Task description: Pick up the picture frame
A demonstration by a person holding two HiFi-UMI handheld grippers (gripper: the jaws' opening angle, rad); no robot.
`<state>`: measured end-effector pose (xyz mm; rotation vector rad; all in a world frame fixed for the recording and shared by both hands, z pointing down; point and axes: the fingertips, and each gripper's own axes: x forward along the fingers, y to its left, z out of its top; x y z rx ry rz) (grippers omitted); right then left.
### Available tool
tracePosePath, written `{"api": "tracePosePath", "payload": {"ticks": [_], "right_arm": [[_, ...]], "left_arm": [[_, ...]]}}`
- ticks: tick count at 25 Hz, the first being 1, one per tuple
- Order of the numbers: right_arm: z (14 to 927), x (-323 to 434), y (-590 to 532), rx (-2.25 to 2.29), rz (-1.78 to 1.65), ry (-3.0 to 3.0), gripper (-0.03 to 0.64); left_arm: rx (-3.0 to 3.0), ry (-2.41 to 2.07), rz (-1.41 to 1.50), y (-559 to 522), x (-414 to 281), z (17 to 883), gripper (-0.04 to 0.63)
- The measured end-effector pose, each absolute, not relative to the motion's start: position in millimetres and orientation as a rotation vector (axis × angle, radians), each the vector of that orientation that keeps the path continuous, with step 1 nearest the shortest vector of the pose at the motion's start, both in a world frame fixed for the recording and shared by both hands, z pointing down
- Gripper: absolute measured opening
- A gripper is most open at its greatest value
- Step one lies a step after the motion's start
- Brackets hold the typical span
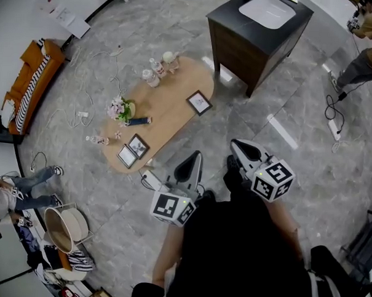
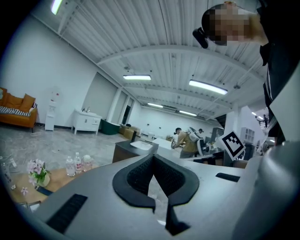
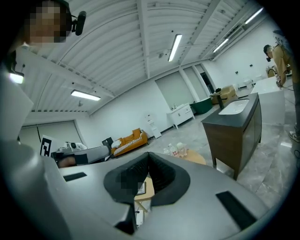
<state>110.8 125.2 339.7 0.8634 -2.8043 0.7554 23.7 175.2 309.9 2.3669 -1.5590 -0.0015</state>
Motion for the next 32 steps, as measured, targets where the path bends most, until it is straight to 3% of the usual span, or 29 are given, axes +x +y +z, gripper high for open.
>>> {"api": "tracePosePath", "payload": {"ticks": [13,32], "right_arm": [[382,121,22,0.694,0.851,-2.723,0.014],[535,45,-64,0.743,1.011,-2.466,0.014]], "left_arm": [[2.224,-1.727,0.026,95,42,307,0.003],[2.227,-1.584,0.108,-11,-27,381,0.003]]}}
